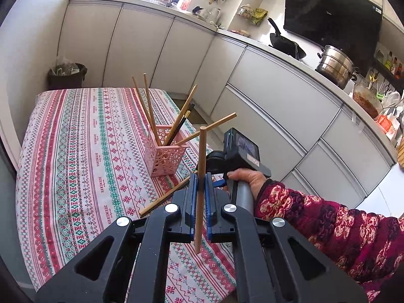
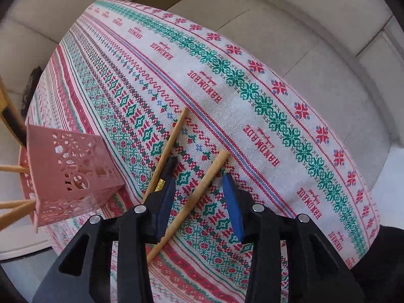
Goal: Organize utensils
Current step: 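Lift the chopstick with the left tool while the right tool grasps another chopstick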
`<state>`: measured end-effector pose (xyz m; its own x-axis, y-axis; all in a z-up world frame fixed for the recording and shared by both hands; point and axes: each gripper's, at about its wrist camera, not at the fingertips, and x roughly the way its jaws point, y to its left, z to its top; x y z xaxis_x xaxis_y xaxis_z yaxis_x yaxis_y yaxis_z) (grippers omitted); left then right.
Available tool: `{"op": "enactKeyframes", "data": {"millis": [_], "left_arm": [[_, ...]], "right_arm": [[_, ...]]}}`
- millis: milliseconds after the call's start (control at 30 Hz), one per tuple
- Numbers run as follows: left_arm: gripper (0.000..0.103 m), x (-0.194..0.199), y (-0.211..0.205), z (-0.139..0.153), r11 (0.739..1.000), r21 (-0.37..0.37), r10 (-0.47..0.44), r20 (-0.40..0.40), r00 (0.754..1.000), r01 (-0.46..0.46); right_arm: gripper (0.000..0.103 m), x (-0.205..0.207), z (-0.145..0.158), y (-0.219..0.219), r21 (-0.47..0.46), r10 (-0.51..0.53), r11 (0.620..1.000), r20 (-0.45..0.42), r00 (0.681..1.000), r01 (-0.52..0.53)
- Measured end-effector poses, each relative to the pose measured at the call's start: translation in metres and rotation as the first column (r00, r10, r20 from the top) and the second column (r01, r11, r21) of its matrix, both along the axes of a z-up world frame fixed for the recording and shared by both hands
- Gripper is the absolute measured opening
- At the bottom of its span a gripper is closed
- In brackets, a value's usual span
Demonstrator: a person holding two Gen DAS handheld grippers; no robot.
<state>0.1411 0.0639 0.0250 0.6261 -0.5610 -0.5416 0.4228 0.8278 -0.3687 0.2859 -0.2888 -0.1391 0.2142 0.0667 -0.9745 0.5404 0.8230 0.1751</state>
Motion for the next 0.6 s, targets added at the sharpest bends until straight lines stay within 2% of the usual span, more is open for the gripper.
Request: {"op": "enactKeyframes", "data": {"millis": [67,167,200,267,367,433,533,600], "left_arm": [[0.005,0.000,0.003,0.002,1.000,-0.002,0.005,0.009,1.000,-0.005],[0.005,0.000,0.007,0.002,1.000,-0.011,0.008,0.010,1.000,-0.008],[0.005,0.000,0.009,0.002,1.000,-0.016,0.013,0.011,1.000,-0.013],[0.005,-0.001,0.012,0.004,0.999,-0.027,0.023,0.020,1.000,-0.023],[0.005,-0.007,0.012,0.009,0.999,-0.037,0.033,0.053,0.998,-0.031],[0.005,-0.011,0.010,0.012,0.998,-0.033,0.052,0.081,0.995,-0.050],[0.005,-0.017,0.009,0.018,0.995,-0.050,0.087,0.119,0.989,-0.081],[0.005,-0.022,0.008,0.024,0.993,-0.063,0.110,0.144,0.983,-0.102]], "right_arm": [[0.018,-0.011,0.003,-0.001,-0.016,0.027,1.000,0.052,0.998,-0.026],[0.008,-0.032,0.006,-0.019,0.087,0.039,0.995,0.091,0.995,-0.047],[0.008,-0.043,0.009,-0.024,0.135,0.044,0.989,0.125,0.991,-0.061],[0.008,-0.067,0.026,-0.027,0.123,0.090,0.985,0.244,0.965,-0.123],[0.008,-0.105,0.061,-0.030,0.080,0.179,0.970,0.404,0.897,-0.230],[0.008,-0.121,0.084,-0.016,0.012,0.246,0.957,0.489,0.837,-0.289],[0.008,-0.159,0.117,-0.010,-0.115,0.345,0.930,0.602,0.721,-0.349],[0.008,-0.170,0.135,0.003,-0.193,0.398,0.910,0.652,0.646,-0.366]]}}
